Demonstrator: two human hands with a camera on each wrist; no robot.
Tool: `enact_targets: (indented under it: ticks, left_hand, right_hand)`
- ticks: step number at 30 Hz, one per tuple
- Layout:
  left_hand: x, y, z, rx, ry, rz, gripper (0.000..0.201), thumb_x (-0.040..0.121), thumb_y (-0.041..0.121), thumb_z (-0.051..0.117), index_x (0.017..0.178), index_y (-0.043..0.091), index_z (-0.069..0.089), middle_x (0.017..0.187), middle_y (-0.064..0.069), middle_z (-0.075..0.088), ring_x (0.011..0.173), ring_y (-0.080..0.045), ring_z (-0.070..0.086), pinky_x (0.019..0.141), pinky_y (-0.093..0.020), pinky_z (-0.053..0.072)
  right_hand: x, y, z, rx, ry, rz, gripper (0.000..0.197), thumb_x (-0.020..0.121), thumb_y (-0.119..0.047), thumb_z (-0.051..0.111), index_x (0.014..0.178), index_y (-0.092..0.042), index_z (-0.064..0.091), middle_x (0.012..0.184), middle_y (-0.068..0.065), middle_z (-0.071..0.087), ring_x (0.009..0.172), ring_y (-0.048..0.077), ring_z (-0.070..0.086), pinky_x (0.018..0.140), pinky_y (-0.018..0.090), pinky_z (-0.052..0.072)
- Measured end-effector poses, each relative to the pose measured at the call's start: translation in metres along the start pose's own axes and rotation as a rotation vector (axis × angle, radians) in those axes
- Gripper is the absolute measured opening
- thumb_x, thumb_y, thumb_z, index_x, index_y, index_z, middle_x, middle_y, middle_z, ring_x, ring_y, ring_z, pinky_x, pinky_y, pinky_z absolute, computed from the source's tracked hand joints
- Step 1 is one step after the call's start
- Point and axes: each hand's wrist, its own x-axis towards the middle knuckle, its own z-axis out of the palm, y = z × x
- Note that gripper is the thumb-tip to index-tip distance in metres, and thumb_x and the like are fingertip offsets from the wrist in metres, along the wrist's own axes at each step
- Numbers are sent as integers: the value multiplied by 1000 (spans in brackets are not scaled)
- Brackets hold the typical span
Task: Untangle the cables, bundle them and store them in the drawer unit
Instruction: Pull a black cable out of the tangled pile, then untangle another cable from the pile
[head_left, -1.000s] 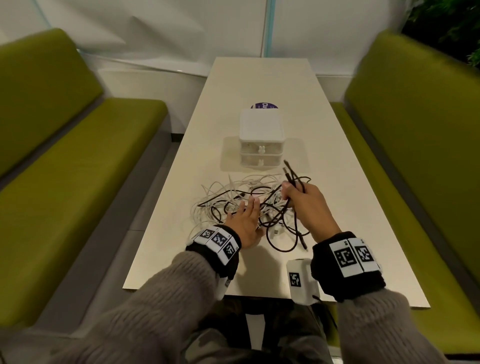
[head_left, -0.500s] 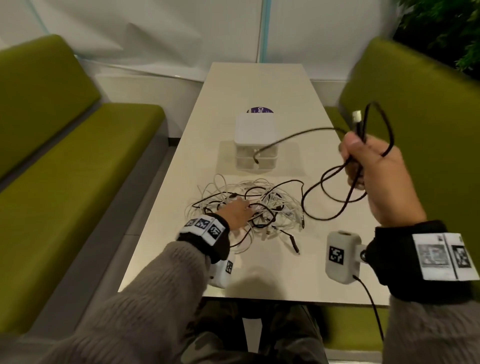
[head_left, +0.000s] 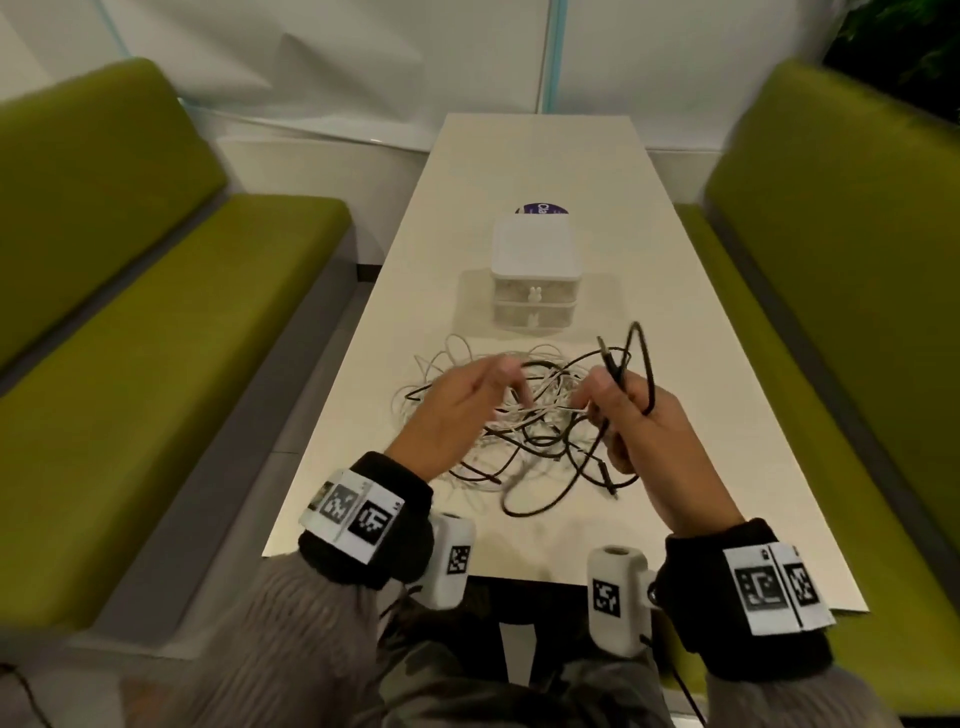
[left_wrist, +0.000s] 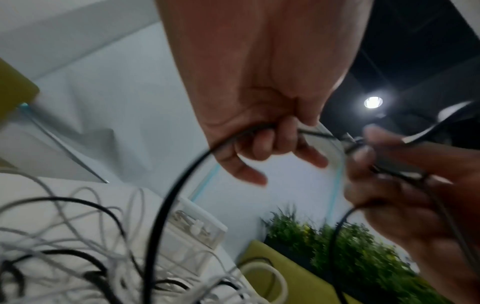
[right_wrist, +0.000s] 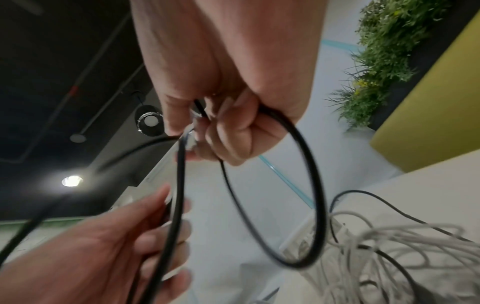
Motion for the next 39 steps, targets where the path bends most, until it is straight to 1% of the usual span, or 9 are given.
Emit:
enact_targets:
  ticks: [6,11,16,20,24,27,32,36,39]
  left_hand:
    - [-22,-22,-105,140,476,-119,34,89,24,53,57,16,45,52,9,34,52,-5,30,54,-24,28]
    - [-39,-63,-201,616,693,-374,35,79,39,43,58,10,45,51,-4,40,59,-27,42,62,-26,37]
    - [-44,-113,-232,898,690,-974,34,88,31,38,105,11,60,127,-30,43,124,-47,30,104,-65,21]
    - [-42,-104,-195,840,667,-985,37,89,14,45,124,2,44,138,-30,32,133,-43,20,108,-67,6]
    - [-28,-76,-113,905,390,-318,59,90,51,40,132,9,45,136,-17,45,128,-37,35,106,-55,27]
    - [-26,-48,-36,693,-42,59,67,85,65,29,141,27,34,149,7,30,143,-15,13,116,-45,5]
    - [-34,-37,39,607,-584,-18,51,88,64,31,114,28,57,90,9,63,96,-6,56,114,-37,10]
    - [-43,-63,14,454,-576,-188,32,98,36,38,86,17,61,68,6,51,65,-11,46,66,-20,36]
    - [-36,-86,-16,545,-507,-236,30,99,35,38,78,24,57,78,1,60,77,-18,55,78,-29,43]
  right_hand:
    - [-17,24,-16,414,166,46,38,58,-42,84,84,-26,60,71,-7,39,46,2,27,38,13,21]
    - [-26,41,-17,670,259,76,31,69,-5,44,89,-29,46,88,-3,48,53,6,32,46,19,21]
    - [-23,40,-10,764,228,147,24,62,-26,61,73,-23,40,75,-3,49,52,11,29,47,24,17]
    - [-22,47,1,804,302,217,11,77,-21,37,66,-20,34,62,-2,35,48,11,22,43,25,16]
    - [-22,54,15,852,347,248,15,78,-21,36,64,-21,31,55,-5,24,41,8,18,39,22,12]
    - [-24,51,21,903,331,239,12,70,-25,39,62,-21,31,47,-7,20,35,6,16,36,19,10]
    - [-27,50,16,934,413,205,10,70,-26,38,64,-20,33,46,-7,20,35,7,14,39,21,7]
    - [-26,56,0,900,607,197,8,63,-24,42,63,-20,35,49,-5,22,40,10,16,38,20,13]
    - [-25,64,-1,897,686,234,5,66,-19,40,64,-18,36,50,-4,24,41,12,19,39,18,21]
